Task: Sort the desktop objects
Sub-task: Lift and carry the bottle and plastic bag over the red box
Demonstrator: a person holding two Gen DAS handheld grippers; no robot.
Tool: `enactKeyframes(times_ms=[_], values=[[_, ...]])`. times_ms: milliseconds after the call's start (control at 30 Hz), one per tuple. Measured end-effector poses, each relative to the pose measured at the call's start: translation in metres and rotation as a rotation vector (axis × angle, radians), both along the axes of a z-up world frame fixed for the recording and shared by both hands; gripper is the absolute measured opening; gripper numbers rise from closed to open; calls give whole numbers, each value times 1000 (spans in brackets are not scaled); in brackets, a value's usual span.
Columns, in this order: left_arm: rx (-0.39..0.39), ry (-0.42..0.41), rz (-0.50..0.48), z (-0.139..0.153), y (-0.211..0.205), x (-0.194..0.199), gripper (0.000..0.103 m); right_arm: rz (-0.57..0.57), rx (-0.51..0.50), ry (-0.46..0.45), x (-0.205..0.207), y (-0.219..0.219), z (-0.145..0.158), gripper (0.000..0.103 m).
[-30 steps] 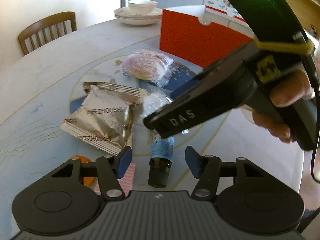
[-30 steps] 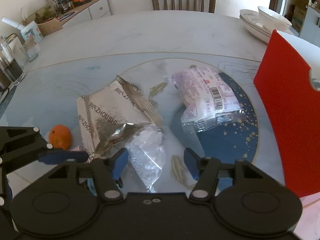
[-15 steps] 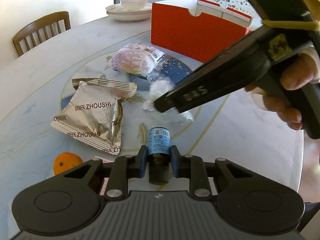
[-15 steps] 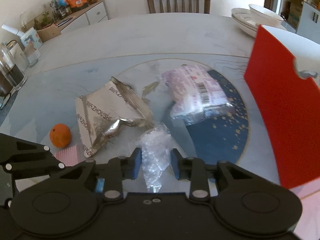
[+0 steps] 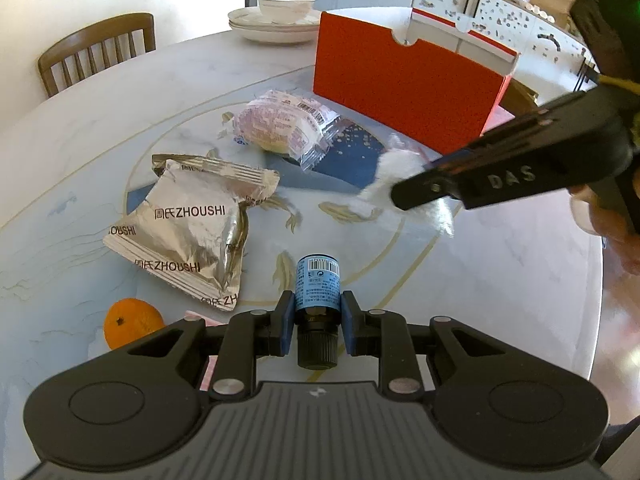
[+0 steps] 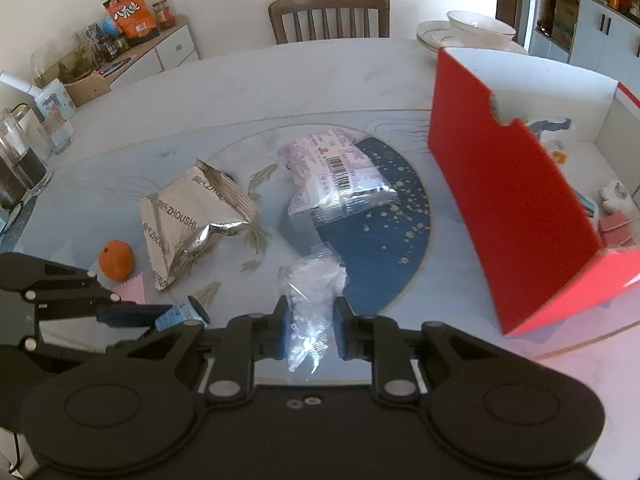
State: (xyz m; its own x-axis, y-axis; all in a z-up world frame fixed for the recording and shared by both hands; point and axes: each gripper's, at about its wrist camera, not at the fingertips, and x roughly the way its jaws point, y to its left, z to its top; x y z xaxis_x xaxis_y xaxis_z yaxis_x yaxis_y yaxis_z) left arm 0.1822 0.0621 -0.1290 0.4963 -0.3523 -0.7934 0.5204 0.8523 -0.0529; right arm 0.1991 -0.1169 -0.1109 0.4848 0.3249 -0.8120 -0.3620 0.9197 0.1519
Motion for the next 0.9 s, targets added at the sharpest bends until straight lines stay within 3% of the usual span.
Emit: enactKeyframes(times_ms=[467, 900], values=[[-35, 10, 37, 15, -20, 6, 23, -7, 24, -21, -16, -33, 22, 20], [-69, 13, 83, 48, -47, 10, 23, 27, 75, -96, -19, -70, 67, 20]])
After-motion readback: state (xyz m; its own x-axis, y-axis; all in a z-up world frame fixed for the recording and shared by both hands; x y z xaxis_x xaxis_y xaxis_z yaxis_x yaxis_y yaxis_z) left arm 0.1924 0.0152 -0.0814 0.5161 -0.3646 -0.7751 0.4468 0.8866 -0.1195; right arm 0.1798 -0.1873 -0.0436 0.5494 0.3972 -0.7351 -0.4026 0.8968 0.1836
